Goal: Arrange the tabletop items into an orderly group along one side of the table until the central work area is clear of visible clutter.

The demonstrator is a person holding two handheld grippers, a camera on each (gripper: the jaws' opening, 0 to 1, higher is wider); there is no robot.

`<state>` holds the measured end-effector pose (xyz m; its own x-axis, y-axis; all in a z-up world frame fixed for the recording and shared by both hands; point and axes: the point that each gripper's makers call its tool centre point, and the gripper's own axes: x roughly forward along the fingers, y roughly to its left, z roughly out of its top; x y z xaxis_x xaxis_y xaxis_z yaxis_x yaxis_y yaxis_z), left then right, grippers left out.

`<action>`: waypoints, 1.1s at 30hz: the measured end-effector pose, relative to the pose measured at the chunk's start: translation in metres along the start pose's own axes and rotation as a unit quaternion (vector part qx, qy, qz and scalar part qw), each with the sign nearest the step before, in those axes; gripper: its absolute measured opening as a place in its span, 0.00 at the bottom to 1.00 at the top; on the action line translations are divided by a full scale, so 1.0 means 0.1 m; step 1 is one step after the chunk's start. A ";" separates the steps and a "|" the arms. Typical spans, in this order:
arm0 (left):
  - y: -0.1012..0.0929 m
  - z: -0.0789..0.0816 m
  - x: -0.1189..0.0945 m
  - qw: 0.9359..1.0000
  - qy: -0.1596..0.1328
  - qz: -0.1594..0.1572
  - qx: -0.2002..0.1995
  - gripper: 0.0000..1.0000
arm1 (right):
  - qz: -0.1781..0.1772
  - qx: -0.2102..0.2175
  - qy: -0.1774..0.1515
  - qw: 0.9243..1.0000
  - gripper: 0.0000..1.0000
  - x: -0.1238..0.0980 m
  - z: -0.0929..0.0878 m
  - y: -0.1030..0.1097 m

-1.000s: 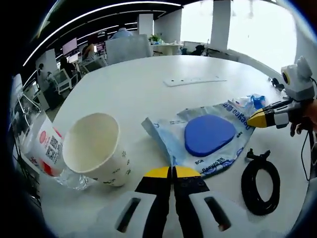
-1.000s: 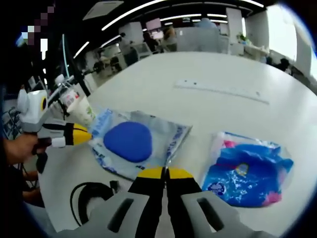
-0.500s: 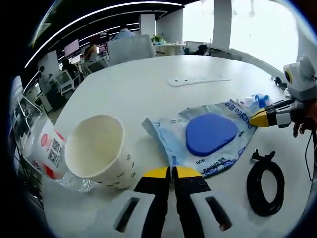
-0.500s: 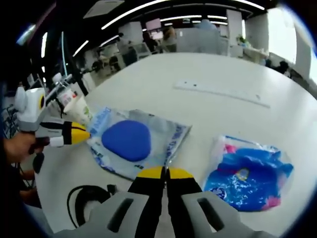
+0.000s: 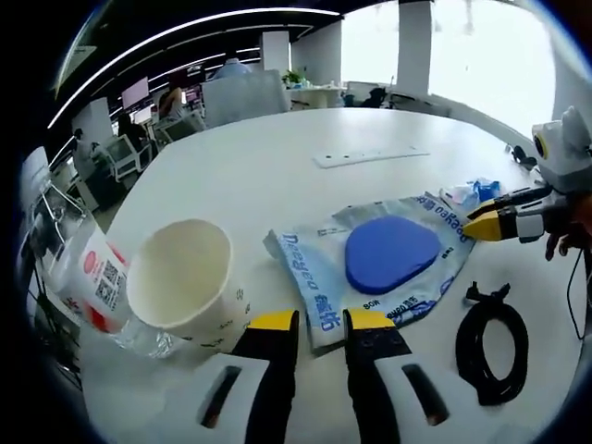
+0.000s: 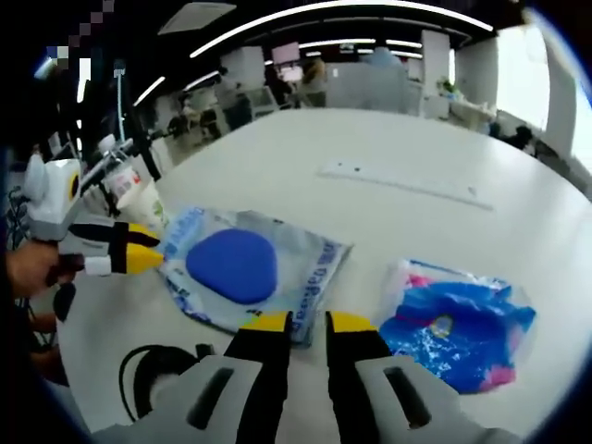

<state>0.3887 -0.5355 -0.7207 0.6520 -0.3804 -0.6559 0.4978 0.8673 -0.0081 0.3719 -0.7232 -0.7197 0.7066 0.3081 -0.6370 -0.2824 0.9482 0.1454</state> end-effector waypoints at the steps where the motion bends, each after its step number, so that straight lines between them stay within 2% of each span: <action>1: -0.01 0.00 -0.01 1.000 -0.001 0.001 -0.001 0.22 | 0.000 0.000 -0.009 1.000 0.18 -0.01 0.03 0.00; 3: -0.02 0.00 -0.03 1.000 -0.006 0.005 -0.003 0.27 | -0.005 -0.003 -0.020 1.000 0.24 -0.04 0.07 -0.01; 5: -0.04 0.00 -0.04 1.000 -0.008 0.004 -0.005 0.30 | 0.003 0.003 -0.029 1.000 0.26 -0.05 0.11 0.02; 12: -0.13 0.01 -0.11 1.000 -0.014 0.004 -0.001 0.41 | 0.014 -0.014 -0.051 0.998 0.41 -0.12 0.22 0.08; 20: -0.18 0.05 -0.21 1.000 -0.022 0.006 0.004 0.59 | 0.024 -0.022 -0.066 0.997 0.48 -0.22 0.28 0.16; 28: -0.31 0.04 -0.29 1.000 -0.023 -0.004 0.006 0.66 | 0.033 -0.046 -0.061 0.997 0.51 -0.32 0.27 0.21; 33: -0.36 0.05 -0.35 1.000 -0.027 -0.005 0.001 0.71 | 0.037 -0.051 -0.069 0.996 0.55 -0.39 0.33 0.26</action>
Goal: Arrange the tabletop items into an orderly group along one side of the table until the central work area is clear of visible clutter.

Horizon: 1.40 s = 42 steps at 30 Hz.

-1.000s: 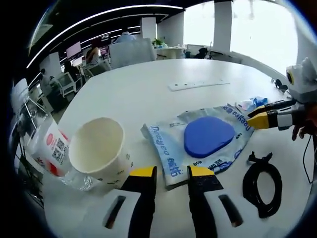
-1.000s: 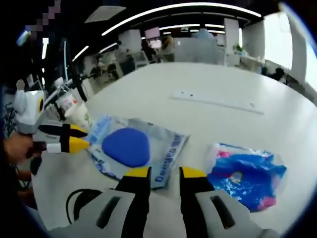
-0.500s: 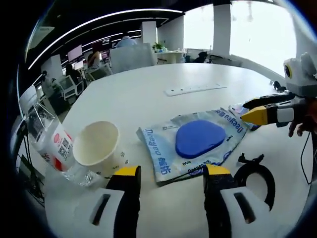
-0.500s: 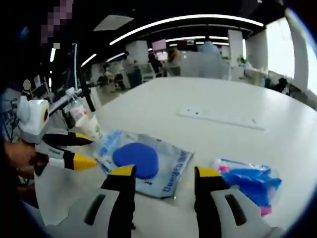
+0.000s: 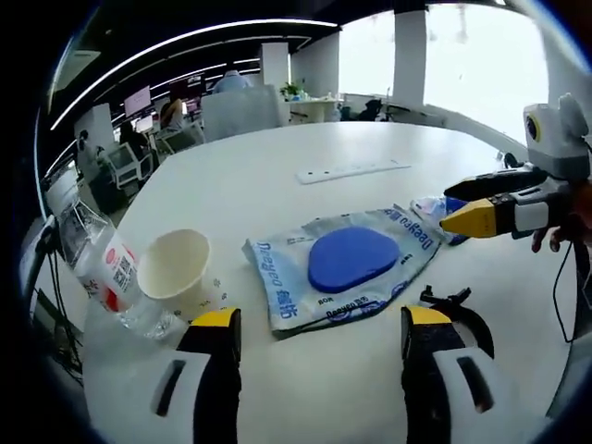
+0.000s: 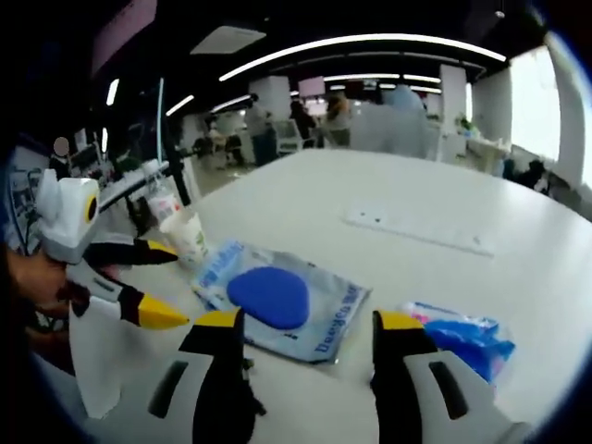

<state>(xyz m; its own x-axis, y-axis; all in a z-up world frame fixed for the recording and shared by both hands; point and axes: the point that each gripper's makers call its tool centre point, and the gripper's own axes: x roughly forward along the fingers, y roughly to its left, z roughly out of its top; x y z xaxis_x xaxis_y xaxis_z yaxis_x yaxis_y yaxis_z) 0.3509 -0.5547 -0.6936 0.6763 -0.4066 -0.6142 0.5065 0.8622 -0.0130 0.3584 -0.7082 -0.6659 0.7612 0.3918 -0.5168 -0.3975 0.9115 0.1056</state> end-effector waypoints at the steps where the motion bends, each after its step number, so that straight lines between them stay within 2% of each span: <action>1: -0.01 0.00 -0.01 1.000 0.000 0.000 0.001 0.71 | 0.000 -0.002 0.000 1.000 0.56 -0.01 0.01 0.00; 8: -0.12 0.05 -0.11 1.000 -0.015 -0.011 -0.007 0.76 | 0.006 -0.003 0.006 1.000 0.67 -0.09 -0.02 0.07; 12: -0.21 0.02 -0.16 1.000 -0.016 -0.019 -0.010 0.79 | 0.007 -0.015 0.007 1.000 0.68 -0.14 -0.02 0.12; 18: -0.33 0.00 -0.21 0.999 -0.015 -0.030 -0.004 0.77 | 0.010 -0.046 0.028 0.999 0.67 -0.19 -0.10 0.15; 20: -0.36 -0.03 -0.21 1.000 -0.007 -0.029 0.009 0.77 | 0.006 -0.061 0.036 0.997 0.66 -0.22 -0.14 0.15; 25: -0.39 -0.05 -0.24 0.999 -0.005 -0.031 0.018 0.76 | 0.009 -0.072 0.051 0.996 0.65 -0.27 -0.25 0.17; 35: -0.51 -0.14 -0.28 0.998 0.004 -0.045 0.033 0.70 | 0.020 -0.080 0.069 0.994 0.62 -0.33 -0.41 0.27; 42: -0.65 -0.24 -0.27 0.996 0.020 -0.068 0.048 0.61 | 0.030 -0.074 0.090 0.993 0.54 -0.35 -0.57 0.34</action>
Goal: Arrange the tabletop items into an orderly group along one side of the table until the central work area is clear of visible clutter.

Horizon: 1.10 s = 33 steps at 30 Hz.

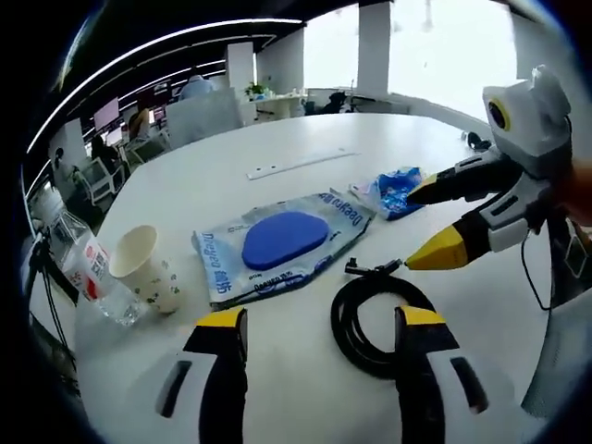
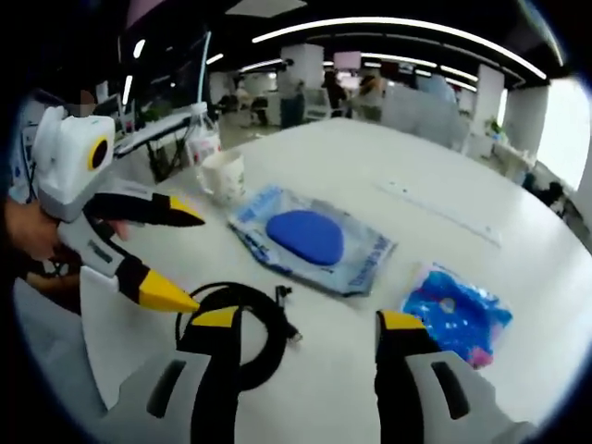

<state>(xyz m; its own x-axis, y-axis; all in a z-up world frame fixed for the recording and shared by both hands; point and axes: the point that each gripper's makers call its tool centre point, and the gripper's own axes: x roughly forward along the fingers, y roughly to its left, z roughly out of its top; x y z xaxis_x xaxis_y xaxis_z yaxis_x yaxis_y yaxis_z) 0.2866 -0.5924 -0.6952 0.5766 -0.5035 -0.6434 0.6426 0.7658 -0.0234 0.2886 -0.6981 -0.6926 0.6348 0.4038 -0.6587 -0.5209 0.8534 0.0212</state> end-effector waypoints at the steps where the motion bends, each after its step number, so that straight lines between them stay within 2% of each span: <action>1: -0.01 -0.01 0.00 1.000 0.000 -0.001 0.000 0.60 | 0.000 0.000 0.001 1.000 0.54 0.00 -0.02 0.01; 6: -0.08 -0.07 0.02 1.000 0.009 -0.017 -0.004 0.52 | 0.006 0.005 0.016 1.000 0.51 0.01 -0.14 0.05; 9: -0.13 -0.12 0.06 1.000 0.017 -0.026 -0.003 0.48 | 0.013 0.015 0.030 0.999 0.45 0.03 -0.24 0.09; 12: -0.18 -0.14 0.06 0.999 0.020 -0.032 0.001 0.46 | 0.018 0.025 0.027 0.999 0.41 0.03 -0.25 0.12; 17: -0.21 -0.15 0.09 0.999 0.023 -0.039 -0.004 0.42 | 0.030 0.025 0.044 0.998 0.33 0.07 -0.32 0.19; 24: -0.28 -0.22 0.16 0.998 0.036 -0.058 -0.008 0.31 | 0.036 0.038 0.065 0.997 0.25 0.12 -0.42 0.25; 26: -0.29 -0.25 0.17 0.997 0.045 -0.059 -0.007 0.30 | 0.036 0.039 0.076 0.996 0.24 0.13 -0.47 0.25; 31: -0.29 -0.27 0.21 0.997 0.047 -0.059 -0.014 0.28 | 0.024 0.043 0.074 0.996 0.24 0.15 -0.47 0.23; 33: -0.28 -0.28 0.22 0.997 0.047 -0.056 -0.011 0.26 | 0.027 0.040 0.086 0.995 0.24 0.18 -0.52 0.26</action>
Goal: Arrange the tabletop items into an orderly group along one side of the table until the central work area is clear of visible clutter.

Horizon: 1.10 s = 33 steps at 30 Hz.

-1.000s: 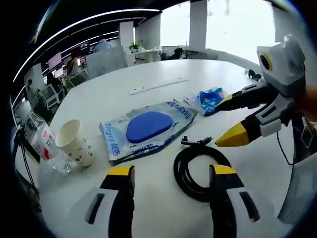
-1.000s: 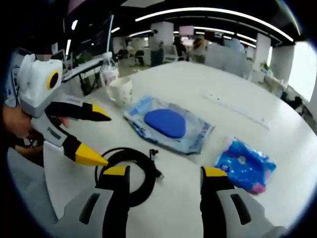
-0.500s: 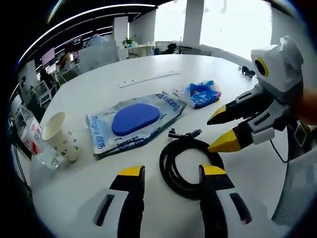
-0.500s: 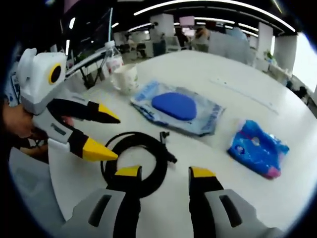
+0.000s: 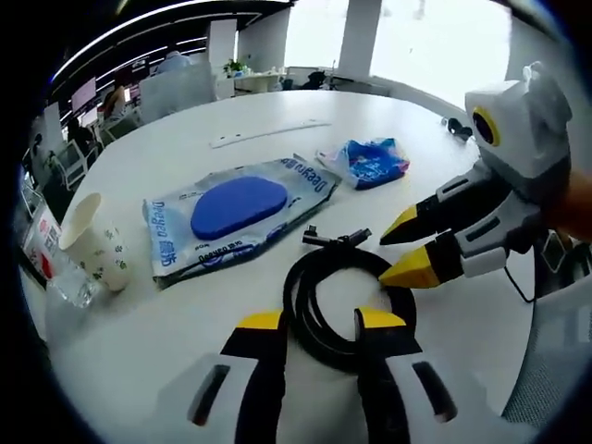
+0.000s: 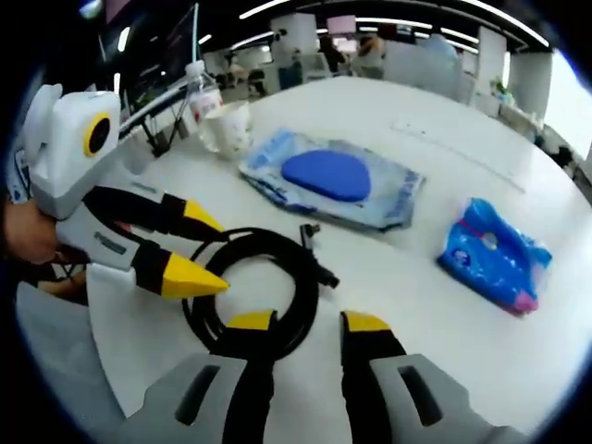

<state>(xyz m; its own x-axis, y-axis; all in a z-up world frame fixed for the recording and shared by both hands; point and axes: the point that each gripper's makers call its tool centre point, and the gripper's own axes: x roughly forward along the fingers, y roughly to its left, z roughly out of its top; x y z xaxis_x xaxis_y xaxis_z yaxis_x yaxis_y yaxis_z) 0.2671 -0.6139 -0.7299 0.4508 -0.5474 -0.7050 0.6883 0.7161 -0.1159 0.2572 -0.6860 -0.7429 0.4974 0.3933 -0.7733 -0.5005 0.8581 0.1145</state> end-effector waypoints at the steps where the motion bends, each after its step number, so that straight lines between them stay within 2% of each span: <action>1: 0.02 0.01 0.00 1.000 0.001 0.004 0.003 0.24 | 0.001 0.001 -0.002 1.000 0.23 0.01 0.01 0.01; 5: 0.07 0.00 0.01 1.000 0.005 0.015 0.010 0.18 | 0.001 -0.010 0.002 1.000 0.16 0.05 0.04 0.05; 8: 0.07 0.00 0.01 0.999 0.004 0.020 0.039 0.15 | -0.004 -0.019 0.016 1.000 0.13 0.06 0.04 0.05; 12: 0.08 0.00 0.02 0.999 0.002 0.023 0.037 0.14 | -0.012 0.001 0.019 1.000 0.09 0.06 0.05 0.01; 19: 0.07 -0.01 0.03 0.999 0.001 0.029 0.041 0.15 | -0.023 -0.005 0.007 1.000 0.05 0.04 0.06 0.01; 22: 0.05 -0.01 0.01 0.999 0.002 0.029 0.040 0.12 | -0.030 -0.018 0.012 0.999 0.04 0.03 0.06 -0.01; 26: 0.04 0.01 0.00 0.999 -0.006 0.023 0.033 0.04 | -0.027 -0.016 0.015 0.999 0.03 0.01 0.06 -0.03; 28: 0.05 0.03 -0.01 0.999 -0.008 0.031 0.037 0.03 | -0.028 -0.010 0.019 0.999 0.01 -0.02 0.05 -0.05; 30: 0.04 0.05 -0.02 0.999 -0.012 0.028 0.033 0.02 | -0.025 -0.012 0.018 0.999 0.01 -0.04 0.05 -0.04; 31: 0.02 0.03 -0.02 1.000 -0.003 0.021 0.022 0.02 | -0.024 -0.014 0.020 0.999 0.01 -0.04 0.04 -0.04; 33: 0.02 0.05 -0.02 0.999 -0.008 0.023 0.031 0.02 | -0.024 -0.015 0.020 0.999 0.01 -0.06 0.03 -0.04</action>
<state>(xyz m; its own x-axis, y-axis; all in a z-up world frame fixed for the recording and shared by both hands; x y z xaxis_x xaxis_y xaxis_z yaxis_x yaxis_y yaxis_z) 0.2704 -0.6138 -0.7254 0.4920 -0.5212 -0.6973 0.6999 0.7132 -0.0391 0.2584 -0.6912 -0.7374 0.4934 0.3378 -0.8015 -0.4979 0.8653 0.0581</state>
